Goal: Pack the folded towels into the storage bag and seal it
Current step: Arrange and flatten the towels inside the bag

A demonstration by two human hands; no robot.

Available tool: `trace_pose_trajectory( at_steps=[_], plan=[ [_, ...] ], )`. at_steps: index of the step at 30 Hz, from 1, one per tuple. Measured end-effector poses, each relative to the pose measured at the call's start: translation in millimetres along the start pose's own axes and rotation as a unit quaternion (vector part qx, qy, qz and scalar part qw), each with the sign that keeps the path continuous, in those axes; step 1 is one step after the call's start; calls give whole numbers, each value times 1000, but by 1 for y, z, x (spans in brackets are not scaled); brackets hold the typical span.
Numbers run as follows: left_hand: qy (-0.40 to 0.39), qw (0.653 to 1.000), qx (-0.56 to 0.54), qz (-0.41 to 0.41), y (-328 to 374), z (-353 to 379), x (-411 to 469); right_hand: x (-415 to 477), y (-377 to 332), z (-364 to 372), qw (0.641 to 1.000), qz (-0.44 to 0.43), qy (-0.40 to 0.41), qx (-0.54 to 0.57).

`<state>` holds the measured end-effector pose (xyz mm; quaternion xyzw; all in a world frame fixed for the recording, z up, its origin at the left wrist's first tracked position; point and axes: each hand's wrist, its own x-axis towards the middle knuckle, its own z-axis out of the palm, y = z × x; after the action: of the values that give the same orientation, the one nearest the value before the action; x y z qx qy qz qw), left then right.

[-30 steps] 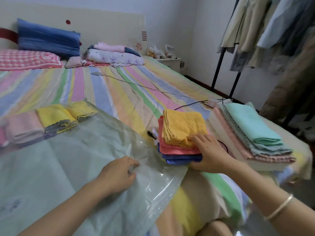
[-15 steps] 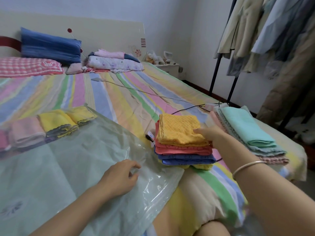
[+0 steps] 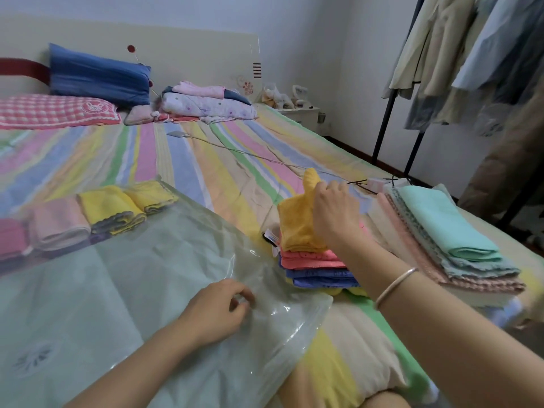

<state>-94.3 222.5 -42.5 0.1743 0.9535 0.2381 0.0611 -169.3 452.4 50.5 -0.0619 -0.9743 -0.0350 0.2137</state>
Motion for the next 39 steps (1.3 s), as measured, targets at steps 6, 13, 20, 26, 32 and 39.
trace_pose_trajectory(
  at_steps=[6, 13, 20, 26, 32, 39],
  plan=[
    [13, 999, -31, 28, -4, -4, -12, -7, -50, 14, 973, -39, -157, -166],
    [42, 998, -8, 34, -16, -15, -44, 9, -68, 34, 956, 85, -240, -147],
    [53, 998, -15, -5, -10, -18, -74, 1, -53, 16, 966, 89, -229, -78],
    [19, 1000, -14, 15, 8, -16, -95, -10, -12, 6, 977, 129, -129, 111],
    [-5, 996, 86, 19, 24, -9, -120, -61, -18, -52, 968, -4, -144, 203],
    [-22, 982, 185, -8, 25, 8, -152, -163, -64, -50, 943, -166, -224, 182]
  ],
)
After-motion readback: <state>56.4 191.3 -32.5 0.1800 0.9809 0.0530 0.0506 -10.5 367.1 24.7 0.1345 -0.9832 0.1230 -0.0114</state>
